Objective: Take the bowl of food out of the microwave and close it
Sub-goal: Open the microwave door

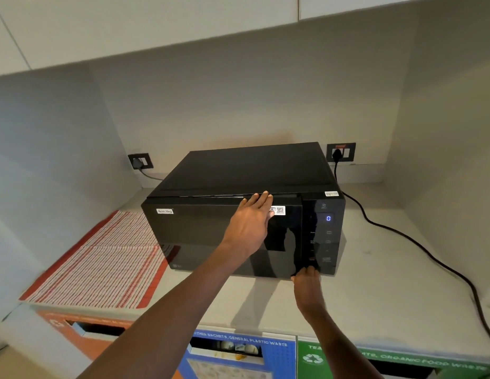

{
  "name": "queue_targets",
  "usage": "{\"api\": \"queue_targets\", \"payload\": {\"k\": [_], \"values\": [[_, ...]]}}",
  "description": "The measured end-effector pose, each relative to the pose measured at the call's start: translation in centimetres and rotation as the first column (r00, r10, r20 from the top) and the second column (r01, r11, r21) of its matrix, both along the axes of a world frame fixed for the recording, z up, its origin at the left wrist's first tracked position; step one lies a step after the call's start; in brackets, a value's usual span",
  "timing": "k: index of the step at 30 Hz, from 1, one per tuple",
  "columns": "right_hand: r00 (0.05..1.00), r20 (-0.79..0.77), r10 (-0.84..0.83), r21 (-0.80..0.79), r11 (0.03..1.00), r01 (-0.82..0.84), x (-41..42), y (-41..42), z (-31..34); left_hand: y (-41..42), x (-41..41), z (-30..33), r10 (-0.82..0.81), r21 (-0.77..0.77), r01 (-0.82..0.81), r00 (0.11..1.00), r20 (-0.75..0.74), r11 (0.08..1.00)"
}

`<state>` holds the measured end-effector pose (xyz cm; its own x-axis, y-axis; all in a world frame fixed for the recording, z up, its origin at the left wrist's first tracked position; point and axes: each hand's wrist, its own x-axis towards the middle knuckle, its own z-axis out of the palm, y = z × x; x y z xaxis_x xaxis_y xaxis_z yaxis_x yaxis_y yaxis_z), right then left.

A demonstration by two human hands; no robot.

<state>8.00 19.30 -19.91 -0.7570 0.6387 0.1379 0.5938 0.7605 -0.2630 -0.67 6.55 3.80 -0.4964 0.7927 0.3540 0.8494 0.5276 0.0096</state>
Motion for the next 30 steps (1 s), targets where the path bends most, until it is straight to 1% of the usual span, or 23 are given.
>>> {"api": "queue_targets", "payload": {"k": [3, 5, 7, 10, 13, 15, 17, 19, 21, 24, 27, 30], "values": [[0.998, -0.023, 0.064, -0.036, 0.997, -0.064, 0.4, 0.6, -0.3, -0.4, 0.3, 0.2, -0.01, 0.001, 0.01, 1.0, 0.014, 1.0], [0.992, -0.084, 0.093, -0.077, 0.992, -0.099, 1.1, 0.4, 0.1, -0.8, 0.5, 0.2, -0.023, 0.001, 0.023, 1.0, 0.011, 1.0], [0.981, -0.167, 0.103, -0.169, 0.977, -0.131, 2.0, 0.3, 1.1, -1.3, 0.7, 0.1, -0.042, 0.01, 0.042, 0.999, 0.017, 0.999], [0.974, -0.205, 0.092, -0.261, 0.954, -0.145, 3.5, 0.0, 3.5, -2.3, 1.2, 0.1, -0.076, 0.048, 0.074, 0.996, 0.044, 0.996], [0.928, -0.372, -0.002, -0.425, 0.889, -0.168, 5.1, -0.8, 6.2, -3.3, 1.6, 0.1, -0.118, 0.069, 0.115, 0.992, 0.044, 0.991], [0.893, -0.449, -0.019, -0.483, 0.847, -0.224, 6.2, -1.5, 7.9, -3.9, 1.7, 0.0, -0.14, 0.095, 0.135, 0.989, 0.055, 0.986], [0.863, -0.502, -0.054, -0.583, 0.758, -0.292, 7.4, -2.4, 9.2, -4.6, 1.9, -0.1, -0.162, 0.142, 0.15, 0.984, 0.076, 0.978], [0.848, -0.52, -0.105, -0.684, 0.645, -0.339, 8.4, -3.2, 10.1, -5.5, 2.3, -0.4, -0.175, 0.198, 0.155, 0.981, 0.086, 0.968], [0.863, -0.488, -0.128, -0.745, 0.577, -0.335, 9.2, -3.8, 10.5, -6.4, 3.0, -0.7, -0.18, 0.263, 0.151, 0.979, 0.092, 0.953], [0.891, -0.438, -0.122, -0.784, 0.537, -0.312, 10.3, -4.7, 10.5, -8.1, 4.1, -1.3, -0.19, 0.329, 0.148, 0.977, 0.1, 0.933], [0.896, -0.423, -0.135, -0.817, 0.485, -0.312, 11.0, -5.8, 10.4, -9.7, 4.9, -1.6, -0.199, 0.37, 0.147, 0.974, 0.107, 0.917], [0.902, -0.406, -0.149, -0.838, 0.455, -0.302, 11.1, -7.0, 10.4, -11.5, 5.7, -1.1, -0.203, 0.405, 0.141, 0.973, 0.113, 0.904]]}}
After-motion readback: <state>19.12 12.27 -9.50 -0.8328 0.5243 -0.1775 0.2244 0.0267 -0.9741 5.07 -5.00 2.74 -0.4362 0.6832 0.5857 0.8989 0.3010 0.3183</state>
